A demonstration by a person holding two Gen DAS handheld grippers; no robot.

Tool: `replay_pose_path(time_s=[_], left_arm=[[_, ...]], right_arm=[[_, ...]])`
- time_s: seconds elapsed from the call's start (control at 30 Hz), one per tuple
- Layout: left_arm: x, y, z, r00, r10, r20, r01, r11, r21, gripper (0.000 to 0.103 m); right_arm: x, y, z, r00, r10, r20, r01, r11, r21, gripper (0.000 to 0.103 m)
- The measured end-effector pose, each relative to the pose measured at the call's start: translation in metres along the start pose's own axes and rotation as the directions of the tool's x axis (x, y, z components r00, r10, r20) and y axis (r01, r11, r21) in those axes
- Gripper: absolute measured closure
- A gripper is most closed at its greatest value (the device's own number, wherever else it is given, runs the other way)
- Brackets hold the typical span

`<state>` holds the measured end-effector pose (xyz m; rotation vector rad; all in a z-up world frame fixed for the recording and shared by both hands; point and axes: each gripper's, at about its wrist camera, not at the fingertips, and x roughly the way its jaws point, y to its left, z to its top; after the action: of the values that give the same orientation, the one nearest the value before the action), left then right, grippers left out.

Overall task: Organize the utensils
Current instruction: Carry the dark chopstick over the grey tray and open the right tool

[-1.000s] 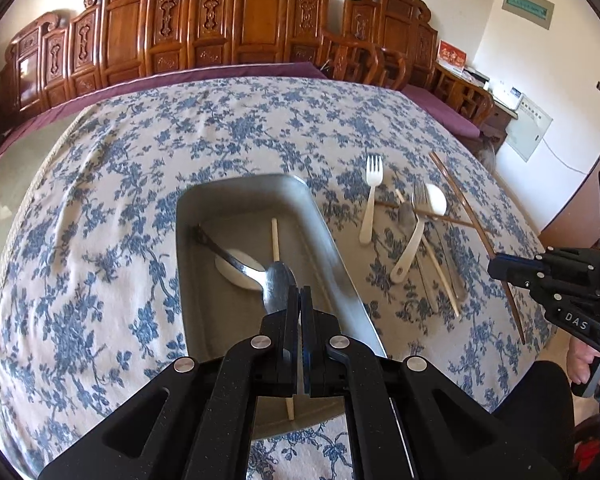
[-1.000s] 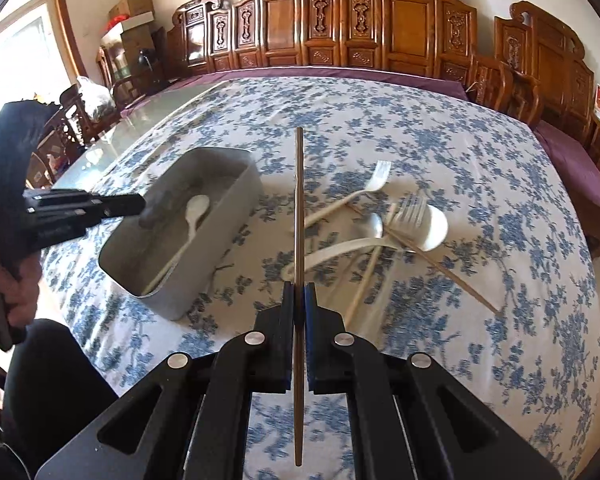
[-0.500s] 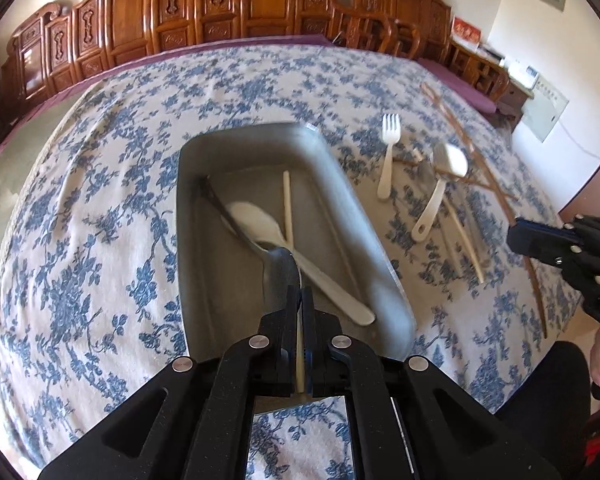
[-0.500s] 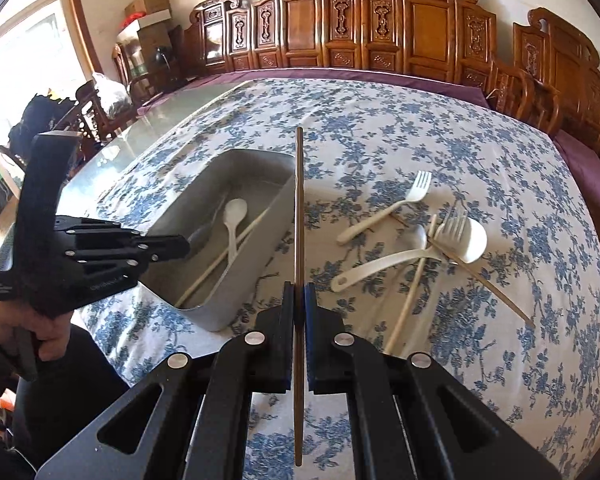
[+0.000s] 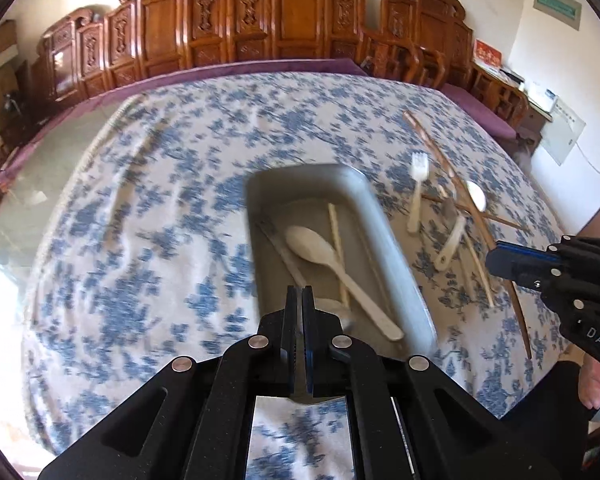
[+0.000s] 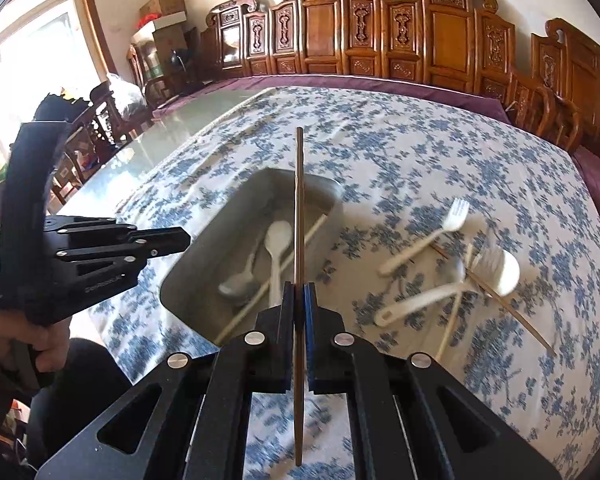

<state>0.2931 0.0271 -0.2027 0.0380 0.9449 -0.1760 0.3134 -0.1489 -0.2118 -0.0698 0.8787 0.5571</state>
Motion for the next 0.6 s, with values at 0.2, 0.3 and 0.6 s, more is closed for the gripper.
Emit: replay_pose_path(time_s=[0.2, 0.3, 0.6], left_arm=[[-0.022, 0.024, 0.006, 0.998, 0.045, 0.034, -0.043, 0.998, -0.036, 0.101], [-0.032, 0.034, 0.008, 0.997, 0.060, 0.051, -0.057, 0.997, -0.055, 0.101], [-0.046, 0.051, 0.008, 0.995, 0.074, 0.071, -0.068, 0.995, -0.078, 0.101]], right_arm=[[0.025, 0.020, 0.023, 0.999, 0.042, -0.004, -0.042, 0.999, 0.022, 0.097], [0.039, 0.025, 0.032, 0.998, 0.060, -0.012, -0.060, 0.997, 0.052, 0.097], [0.084, 0.034, 0.040, 0.997, 0.054, -0.053, -0.048, 0.994, 0.102, 0.097]])
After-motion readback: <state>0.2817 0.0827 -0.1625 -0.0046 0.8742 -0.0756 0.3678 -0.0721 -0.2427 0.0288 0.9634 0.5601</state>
